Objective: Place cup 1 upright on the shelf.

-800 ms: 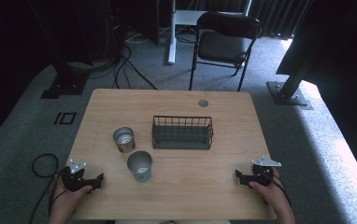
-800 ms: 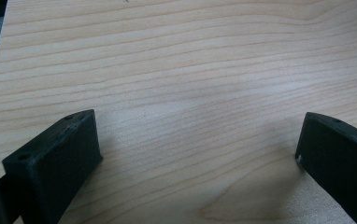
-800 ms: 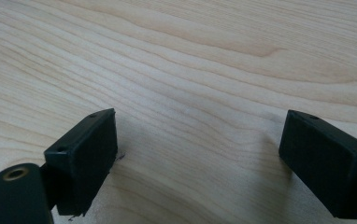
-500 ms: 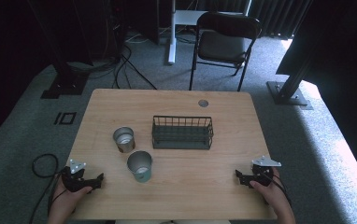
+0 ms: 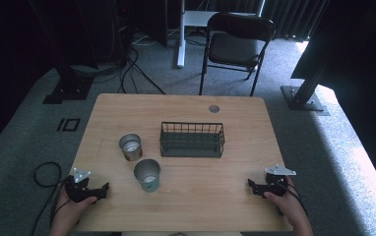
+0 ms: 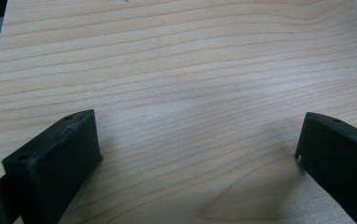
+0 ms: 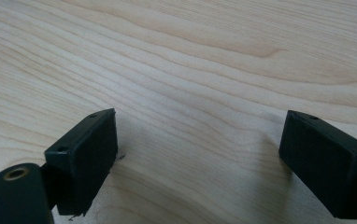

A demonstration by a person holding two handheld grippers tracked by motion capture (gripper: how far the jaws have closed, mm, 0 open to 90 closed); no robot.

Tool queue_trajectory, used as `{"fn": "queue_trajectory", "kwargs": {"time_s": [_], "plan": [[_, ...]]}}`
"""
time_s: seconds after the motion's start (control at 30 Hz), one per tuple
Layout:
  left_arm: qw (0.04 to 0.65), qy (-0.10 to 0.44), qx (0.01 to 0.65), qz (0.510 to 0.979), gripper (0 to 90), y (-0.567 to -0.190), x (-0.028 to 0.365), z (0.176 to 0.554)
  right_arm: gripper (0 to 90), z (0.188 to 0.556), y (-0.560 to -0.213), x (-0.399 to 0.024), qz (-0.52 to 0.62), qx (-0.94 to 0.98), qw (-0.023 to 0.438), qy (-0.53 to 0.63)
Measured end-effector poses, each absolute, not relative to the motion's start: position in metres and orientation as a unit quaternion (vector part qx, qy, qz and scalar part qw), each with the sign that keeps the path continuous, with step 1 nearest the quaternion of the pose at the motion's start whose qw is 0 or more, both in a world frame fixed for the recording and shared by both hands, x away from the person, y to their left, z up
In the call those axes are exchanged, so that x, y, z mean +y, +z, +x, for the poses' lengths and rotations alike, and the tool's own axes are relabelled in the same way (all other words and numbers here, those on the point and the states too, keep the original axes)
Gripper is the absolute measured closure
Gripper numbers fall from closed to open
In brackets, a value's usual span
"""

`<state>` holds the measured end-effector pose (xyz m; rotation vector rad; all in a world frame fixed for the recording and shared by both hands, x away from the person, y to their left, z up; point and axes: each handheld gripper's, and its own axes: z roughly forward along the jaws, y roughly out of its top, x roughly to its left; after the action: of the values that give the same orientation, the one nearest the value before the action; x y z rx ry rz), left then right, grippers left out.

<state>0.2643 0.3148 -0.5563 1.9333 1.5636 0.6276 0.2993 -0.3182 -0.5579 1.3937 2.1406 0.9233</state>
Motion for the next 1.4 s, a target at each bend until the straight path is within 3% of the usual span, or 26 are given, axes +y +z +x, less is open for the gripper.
{"fn": "queue_trajectory", "kwargs": {"time_s": [0.5,1.4], "plan": [[0.284,0.234,0.585,0.723,0.4,-0.556,0.315,0.264,13.0,0.304,-0.557,-0.313,0.482,0.782,0.212,0.332],[0.285,0.235,0.585,0.722,0.4,-0.556,0.315,0.264,13.0,0.310,-0.549,-0.266,0.402,0.819,0.181,0.367]]}}
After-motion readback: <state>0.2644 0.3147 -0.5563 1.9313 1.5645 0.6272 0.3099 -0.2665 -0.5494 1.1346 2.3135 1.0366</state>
